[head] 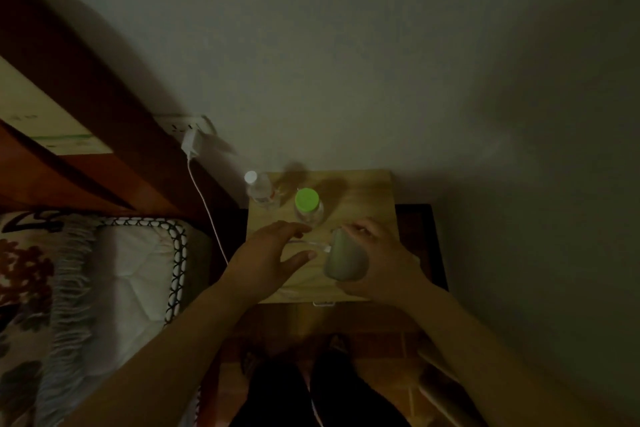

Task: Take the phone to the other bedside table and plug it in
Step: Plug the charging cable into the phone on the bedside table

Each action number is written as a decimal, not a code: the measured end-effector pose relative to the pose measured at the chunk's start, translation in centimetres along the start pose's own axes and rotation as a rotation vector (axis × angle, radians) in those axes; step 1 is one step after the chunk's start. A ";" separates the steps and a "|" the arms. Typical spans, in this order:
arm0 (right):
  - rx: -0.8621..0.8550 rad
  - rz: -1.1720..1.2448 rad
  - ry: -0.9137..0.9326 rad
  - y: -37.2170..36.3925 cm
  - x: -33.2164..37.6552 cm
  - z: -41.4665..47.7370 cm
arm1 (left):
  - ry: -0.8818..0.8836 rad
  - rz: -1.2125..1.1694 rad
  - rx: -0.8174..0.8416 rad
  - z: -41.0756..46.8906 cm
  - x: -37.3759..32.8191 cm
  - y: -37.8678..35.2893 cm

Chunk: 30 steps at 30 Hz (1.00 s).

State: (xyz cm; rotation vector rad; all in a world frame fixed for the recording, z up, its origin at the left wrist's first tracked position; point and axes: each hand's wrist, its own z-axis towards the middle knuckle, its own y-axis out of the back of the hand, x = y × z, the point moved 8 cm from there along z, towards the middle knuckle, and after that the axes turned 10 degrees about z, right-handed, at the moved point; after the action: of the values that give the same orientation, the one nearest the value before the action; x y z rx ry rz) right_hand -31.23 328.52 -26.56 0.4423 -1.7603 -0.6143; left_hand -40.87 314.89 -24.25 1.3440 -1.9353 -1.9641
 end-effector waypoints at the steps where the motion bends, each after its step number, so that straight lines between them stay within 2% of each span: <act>1: 0.005 0.011 -0.006 -0.6 -1.1 0.4 | 0.005 0.014 0.023 0.5 0.8 -1.1; 16: 0.121 -0.045 -0.154 -11.1 -17.3 6.7 | 0.178 0.005 0.051 5.4 12.1 -16.0; 22: 0.159 -0.143 -0.194 -14.7 -21.1 9.0 | 0.211 0.016 0.113 6.2 15.1 -19.9; 30: 0.130 -0.134 -0.226 -17.1 -24.0 11.0 | 0.192 0.052 0.124 6.8 16.3 -22.3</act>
State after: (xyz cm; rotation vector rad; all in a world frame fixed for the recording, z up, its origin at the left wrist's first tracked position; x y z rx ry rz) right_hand -35.73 331.03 -57.60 0.6033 -2.0054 -0.6671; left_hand -43.74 314.95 -52.54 1.4362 -2.0066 -1.6499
